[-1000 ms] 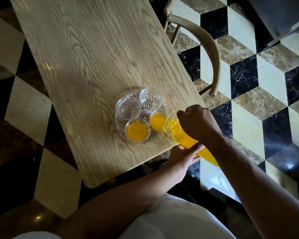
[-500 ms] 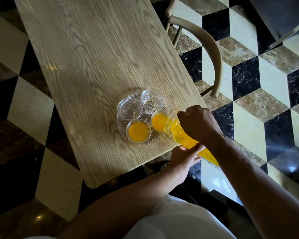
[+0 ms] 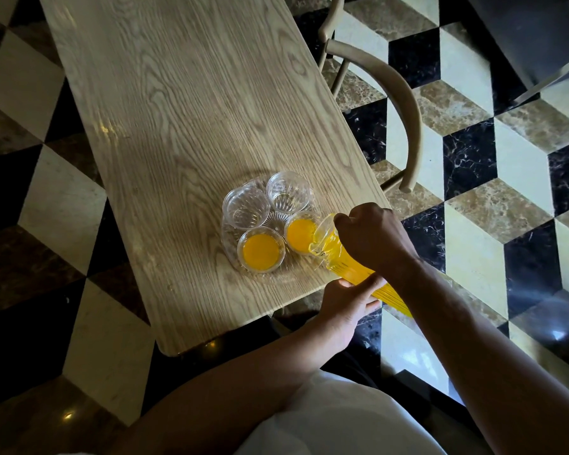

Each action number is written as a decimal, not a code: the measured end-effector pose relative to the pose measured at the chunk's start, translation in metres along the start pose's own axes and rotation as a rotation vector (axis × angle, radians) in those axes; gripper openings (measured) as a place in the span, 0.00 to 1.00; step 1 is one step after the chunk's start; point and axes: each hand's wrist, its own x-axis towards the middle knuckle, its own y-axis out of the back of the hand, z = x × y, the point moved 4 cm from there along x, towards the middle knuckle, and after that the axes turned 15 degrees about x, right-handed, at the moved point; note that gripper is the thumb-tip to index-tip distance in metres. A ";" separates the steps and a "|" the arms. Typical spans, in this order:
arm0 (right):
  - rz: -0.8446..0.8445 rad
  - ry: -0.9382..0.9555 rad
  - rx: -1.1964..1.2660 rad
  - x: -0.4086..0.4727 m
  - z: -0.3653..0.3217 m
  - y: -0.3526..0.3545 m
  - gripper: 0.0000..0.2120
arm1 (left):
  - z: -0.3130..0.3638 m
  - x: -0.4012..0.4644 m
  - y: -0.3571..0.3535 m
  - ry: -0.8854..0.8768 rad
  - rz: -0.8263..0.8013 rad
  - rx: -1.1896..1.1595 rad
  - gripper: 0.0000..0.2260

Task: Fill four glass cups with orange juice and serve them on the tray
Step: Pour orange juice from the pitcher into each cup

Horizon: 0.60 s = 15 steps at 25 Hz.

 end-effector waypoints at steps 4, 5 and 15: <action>-0.032 0.010 -0.005 0.002 -0.001 -0.002 0.19 | -0.004 0.003 -0.003 -0.002 0.026 -0.013 0.45; -0.037 0.010 -0.005 0.002 -0.001 -0.003 0.19 | -0.004 0.003 -0.003 -0.007 0.025 -0.015 0.46; -0.023 0.004 0.089 0.000 0.005 0.001 0.18 | -0.003 0.005 0.007 -0.035 0.088 0.085 0.32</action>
